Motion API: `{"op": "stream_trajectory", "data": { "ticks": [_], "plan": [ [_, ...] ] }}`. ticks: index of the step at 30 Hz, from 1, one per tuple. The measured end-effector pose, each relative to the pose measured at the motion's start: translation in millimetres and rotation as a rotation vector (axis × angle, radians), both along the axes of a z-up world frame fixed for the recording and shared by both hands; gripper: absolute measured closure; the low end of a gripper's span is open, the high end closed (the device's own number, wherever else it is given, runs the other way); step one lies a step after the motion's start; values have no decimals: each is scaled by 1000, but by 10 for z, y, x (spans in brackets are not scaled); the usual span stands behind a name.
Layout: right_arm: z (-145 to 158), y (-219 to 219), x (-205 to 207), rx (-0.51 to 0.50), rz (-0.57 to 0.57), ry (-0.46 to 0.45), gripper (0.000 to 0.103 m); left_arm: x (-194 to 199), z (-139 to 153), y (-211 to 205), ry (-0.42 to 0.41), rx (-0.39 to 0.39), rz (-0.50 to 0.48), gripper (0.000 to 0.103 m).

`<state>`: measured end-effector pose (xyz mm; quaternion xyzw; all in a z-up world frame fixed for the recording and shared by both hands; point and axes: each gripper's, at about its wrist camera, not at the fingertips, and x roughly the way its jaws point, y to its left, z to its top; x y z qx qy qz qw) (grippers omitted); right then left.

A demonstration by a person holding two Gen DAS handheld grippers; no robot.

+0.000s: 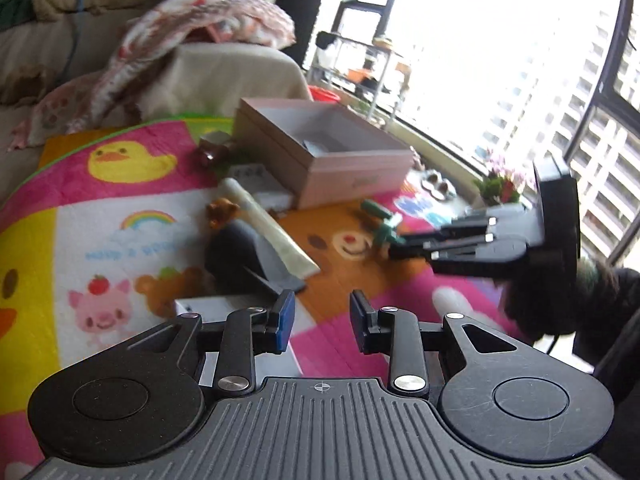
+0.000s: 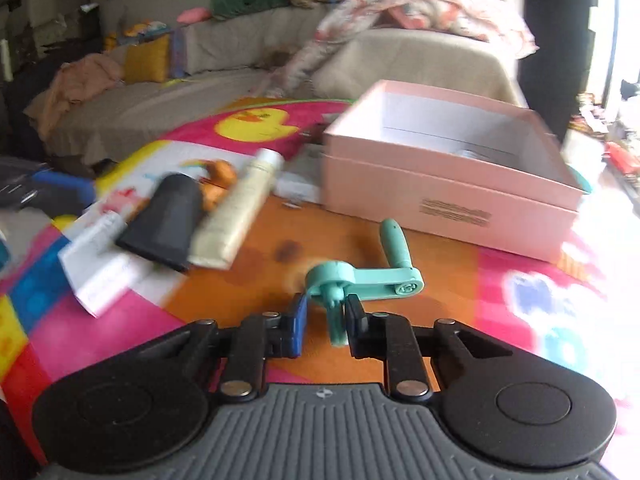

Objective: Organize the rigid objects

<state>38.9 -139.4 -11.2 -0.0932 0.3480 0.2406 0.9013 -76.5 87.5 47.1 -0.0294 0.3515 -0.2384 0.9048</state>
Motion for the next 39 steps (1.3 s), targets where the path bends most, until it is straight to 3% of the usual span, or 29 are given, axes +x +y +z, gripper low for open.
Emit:
{"op": "stream_trajectory", "data": {
  "ticks": [3,5,7,9,15,18,21,24,28,31,34,39],
  "plan": [
    [-7,-248,-26,-24,-84,-26,84,-95,-169,-247,10,112,-25,70],
    [-30,-373,-23,-27,-144,-40,78,-119,-258,-305,25,122,-40,70],
    [-58,-459,-9,0,-192,-33,42,-109,-305,-290,39,118,-24,70],
    [-88,-488,-18,23,-205,-29,34,-95,-320,-239,38,142,14,70],
    [30,-530,-37,67,-209,-104,34,26,-294,21,35,192,173,71],
    [199,-646,148,107,-280,-176,32,74,-292,123,51,135,203,71],
    [325,-788,474,153,-376,-223,25,25,-208,117,33,64,142,71],
    [422,-937,829,268,-387,-186,24,-35,-96,111,-25,72,138,70],
    [381,-913,1220,400,-321,-38,24,-12,-42,315,-49,76,260,70],
    [356,-672,1212,364,-337,-61,12,23,-53,499,-42,17,333,70],
    [324,-436,1151,327,-257,-70,12,84,-101,573,-24,-42,352,70],
    [348,-212,954,253,-145,-97,13,152,-171,467,-24,-40,337,70]
  ]
}}
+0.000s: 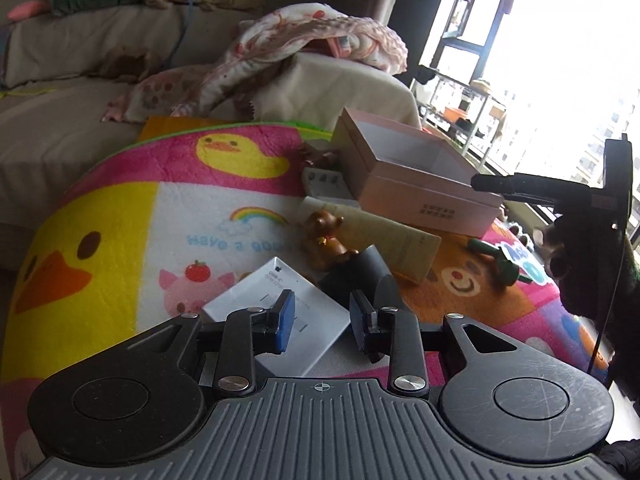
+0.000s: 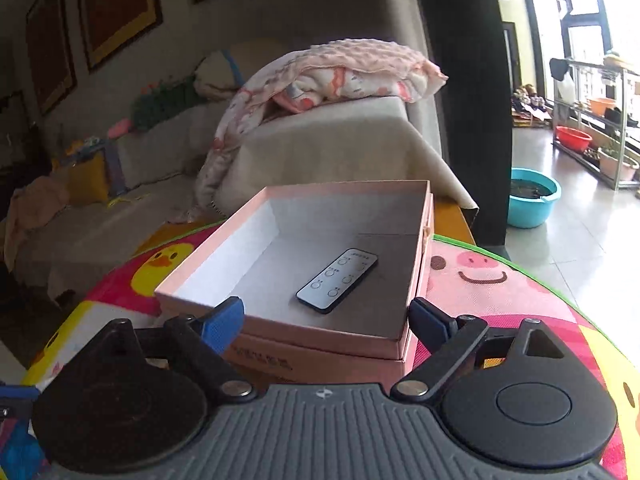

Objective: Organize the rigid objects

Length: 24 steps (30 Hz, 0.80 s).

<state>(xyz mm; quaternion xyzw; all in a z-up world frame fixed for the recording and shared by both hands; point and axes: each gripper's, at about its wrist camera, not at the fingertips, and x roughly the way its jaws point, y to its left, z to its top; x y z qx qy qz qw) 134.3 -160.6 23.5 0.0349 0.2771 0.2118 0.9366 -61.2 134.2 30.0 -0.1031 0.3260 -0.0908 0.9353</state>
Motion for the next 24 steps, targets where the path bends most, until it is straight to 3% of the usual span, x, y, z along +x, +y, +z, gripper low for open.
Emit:
{"op": "stream_trajectory", "data": {
  "ticks": [4,8,14,20,24],
  "plan": [
    [8,55,-368,-104,34,-74,13,-13,-12,-32,-9,25,-2,70],
    [-102,80,-703,-167,94,-70,13,-78,50,101,-30,26,62,70],
    [-207,274,-910,-55,209,41,13,-155,38,358,-8,-11,189,70],
    [-126,1021,-963,-2,394,71,13,-195,9,508,-5,-71,256,70],
    [-16,1470,-756,-10,318,29,13,-27,103,573,-25,-128,236,70]
  ]
}}
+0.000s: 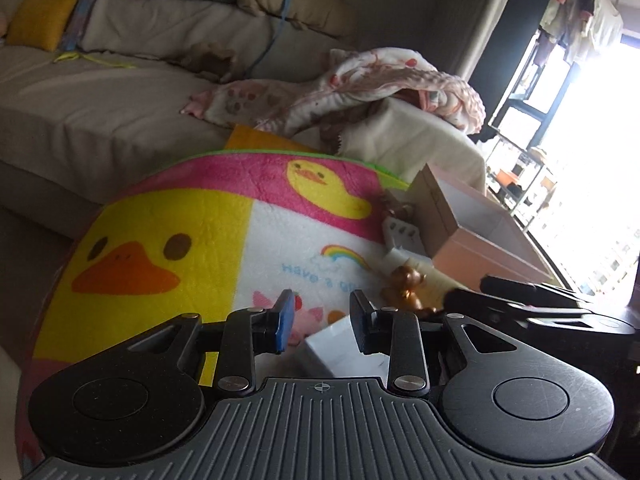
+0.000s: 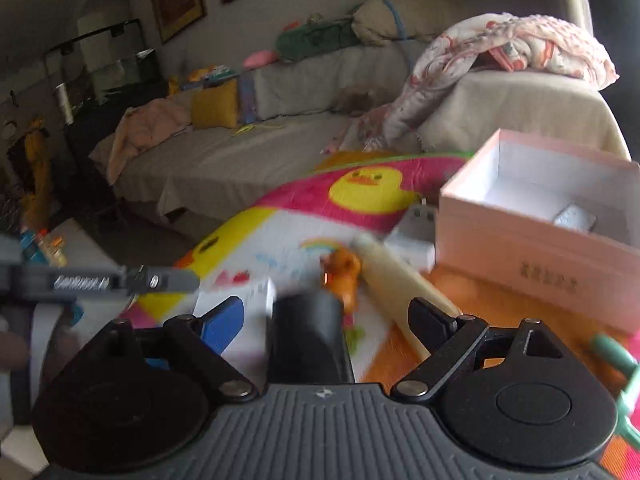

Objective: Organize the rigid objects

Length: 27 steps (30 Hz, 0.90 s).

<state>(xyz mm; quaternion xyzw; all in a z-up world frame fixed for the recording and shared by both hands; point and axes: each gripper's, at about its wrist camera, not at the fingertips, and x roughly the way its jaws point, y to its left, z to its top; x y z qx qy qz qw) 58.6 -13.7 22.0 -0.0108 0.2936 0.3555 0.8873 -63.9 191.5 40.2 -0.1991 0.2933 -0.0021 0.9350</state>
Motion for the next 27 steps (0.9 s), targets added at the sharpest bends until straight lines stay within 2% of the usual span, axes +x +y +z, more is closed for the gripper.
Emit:
{"op": "stream_trajectory", "data": {
  "ticks": [3,5,8,9,13,16,20,24,27],
  "plan": [
    [57,318,231,-87,-41,-71,13,138,30,-57,-17,-19,-35,70],
    [0,475,432,-143,-38,-30,14,168,4,-103,-23,-19,-45,70],
    [-160,599,648,-212,-22,96,35,140,-93,-117,-20,-35,-50,70],
    [-199,597,647,-226,-8,106,41,124,-123,-110,-14,-40,-51,70],
    [-224,374,407,-262,32,56,48,35,-232,-33,16,-47,-40,70],
    [-225,91,236,-283,28,23,49,-64,-289,46,35,-69,-17,70],
    [-204,-287,112,-312,-35,-41,49,-211,-297,87,60,-109,16,70],
    [-127,-664,-83,-249,-58,-77,34,-287,-228,19,56,-113,-15,70],
    [-109,-875,-251,-206,-86,-100,28,-201,-236,-105,76,-107,-64,69]
  ]
}}
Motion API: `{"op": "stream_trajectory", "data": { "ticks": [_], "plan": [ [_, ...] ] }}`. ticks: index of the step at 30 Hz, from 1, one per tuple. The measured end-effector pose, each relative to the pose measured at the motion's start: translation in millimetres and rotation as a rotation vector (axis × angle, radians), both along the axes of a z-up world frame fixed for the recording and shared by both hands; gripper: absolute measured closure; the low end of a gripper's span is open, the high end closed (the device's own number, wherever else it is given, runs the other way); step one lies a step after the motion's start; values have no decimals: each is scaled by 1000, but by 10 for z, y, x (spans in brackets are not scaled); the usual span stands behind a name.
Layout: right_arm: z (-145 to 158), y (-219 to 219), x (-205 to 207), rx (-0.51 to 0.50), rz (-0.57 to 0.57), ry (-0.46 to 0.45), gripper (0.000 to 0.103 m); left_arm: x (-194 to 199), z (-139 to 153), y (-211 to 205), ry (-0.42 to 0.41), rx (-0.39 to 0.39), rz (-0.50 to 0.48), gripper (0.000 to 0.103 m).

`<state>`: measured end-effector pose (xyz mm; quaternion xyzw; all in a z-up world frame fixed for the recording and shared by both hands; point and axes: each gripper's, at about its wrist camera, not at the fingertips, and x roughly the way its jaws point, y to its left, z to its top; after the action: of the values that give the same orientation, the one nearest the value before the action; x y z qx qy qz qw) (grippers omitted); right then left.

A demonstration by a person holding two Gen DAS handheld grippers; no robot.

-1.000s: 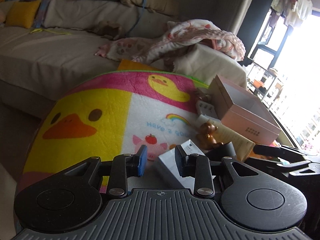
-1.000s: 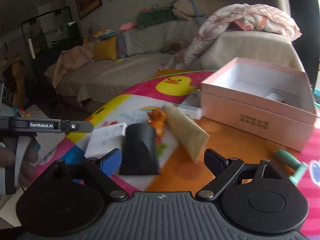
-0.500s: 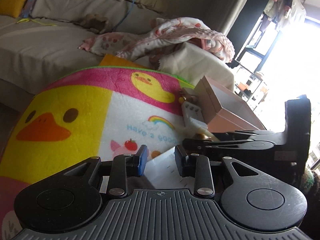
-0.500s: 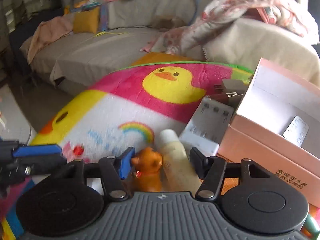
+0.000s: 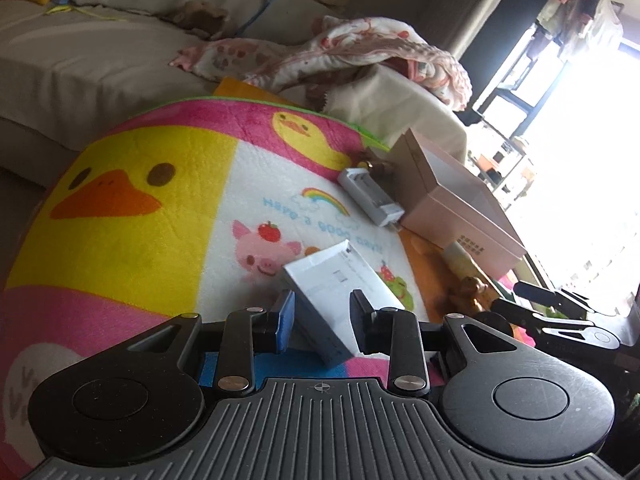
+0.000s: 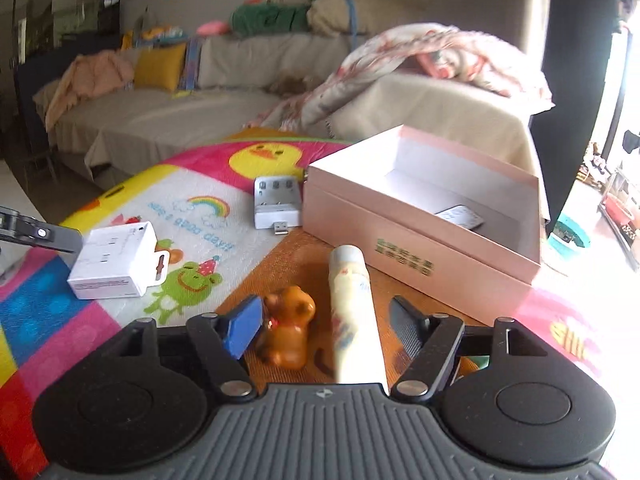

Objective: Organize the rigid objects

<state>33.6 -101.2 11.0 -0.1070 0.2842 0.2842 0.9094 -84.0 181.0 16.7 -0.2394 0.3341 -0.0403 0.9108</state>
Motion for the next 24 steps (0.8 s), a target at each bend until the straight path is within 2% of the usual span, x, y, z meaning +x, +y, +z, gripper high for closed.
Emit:
{"op": "stream_trajectory", "data": {
  "ticks": [6,8,12,13,16,24],
  "plan": [
    [-115,-296,-241,5,-66,14,27,281,-102,-429,21,-35,-114,65],
    [-166,-386,-296,15,-77,42,27,341,-125,-614,33,-17,-173,65],
    [-270,-462,-347,11,-89,73,27,308,-57,-988,14,197,-281,64],
    [-282,-470,-337,18,-93,85,27,301,-51,-1033,15,219,-299,64],
    [-299,-485,-291,36,-102,107,26,303,-65,-1082,27,195,-348,64],
    [-311,-526,-286,59,-130,111,24,337,-52,-1248,38,204,-451,64]
  ]
}}
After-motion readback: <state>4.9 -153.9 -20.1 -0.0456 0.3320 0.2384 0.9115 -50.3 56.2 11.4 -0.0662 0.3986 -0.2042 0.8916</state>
